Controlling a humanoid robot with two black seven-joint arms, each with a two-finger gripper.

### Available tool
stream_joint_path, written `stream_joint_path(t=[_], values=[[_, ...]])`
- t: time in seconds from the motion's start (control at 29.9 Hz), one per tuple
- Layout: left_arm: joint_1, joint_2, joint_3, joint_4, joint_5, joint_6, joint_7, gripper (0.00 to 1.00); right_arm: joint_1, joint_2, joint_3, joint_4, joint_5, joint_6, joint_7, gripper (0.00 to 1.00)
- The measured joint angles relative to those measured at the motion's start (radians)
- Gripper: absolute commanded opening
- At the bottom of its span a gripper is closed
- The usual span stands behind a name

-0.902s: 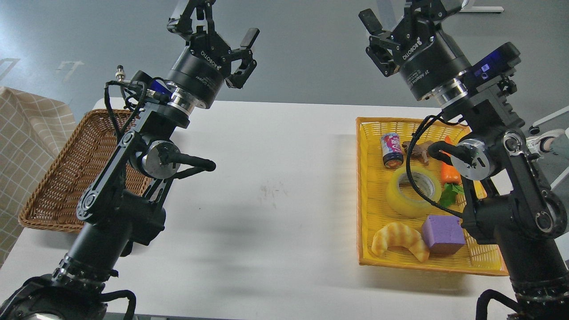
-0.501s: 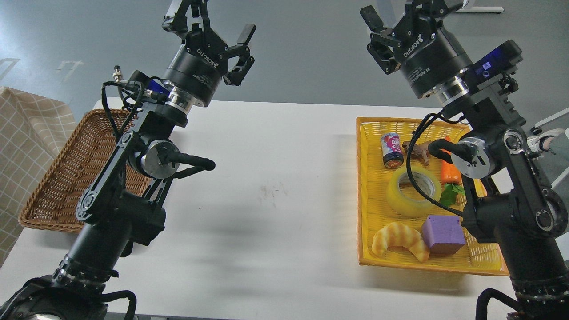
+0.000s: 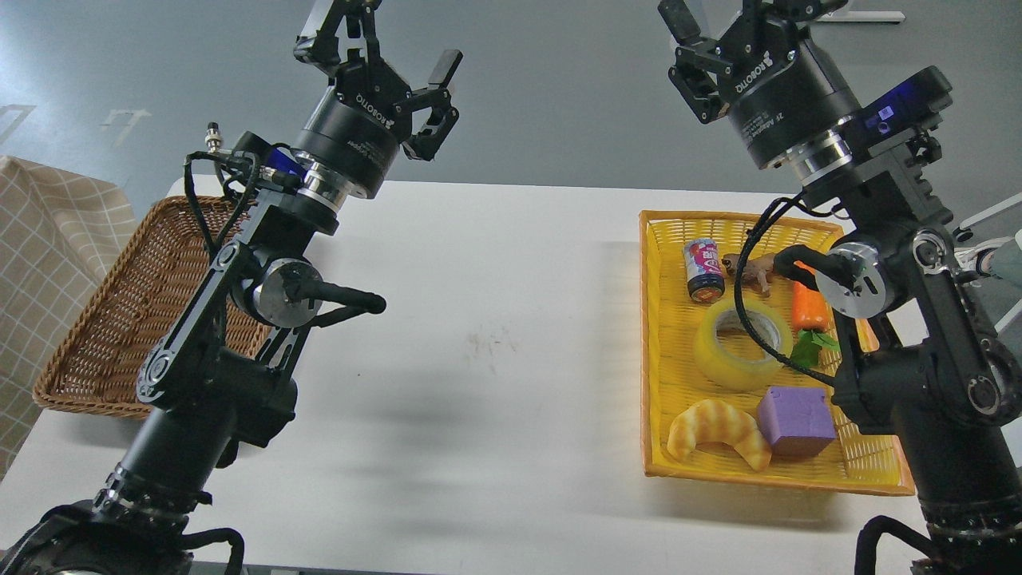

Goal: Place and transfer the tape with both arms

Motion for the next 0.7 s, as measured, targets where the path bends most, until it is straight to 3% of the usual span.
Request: stream_joint_path(t=[0.7], values=[[0.012,0.0,-0.006,-0.013,-0.002,-0.021,-0.003,0.98,0.008,0.0,-0.002,-0.014,0.0,0.007,-0.008,1.0]])
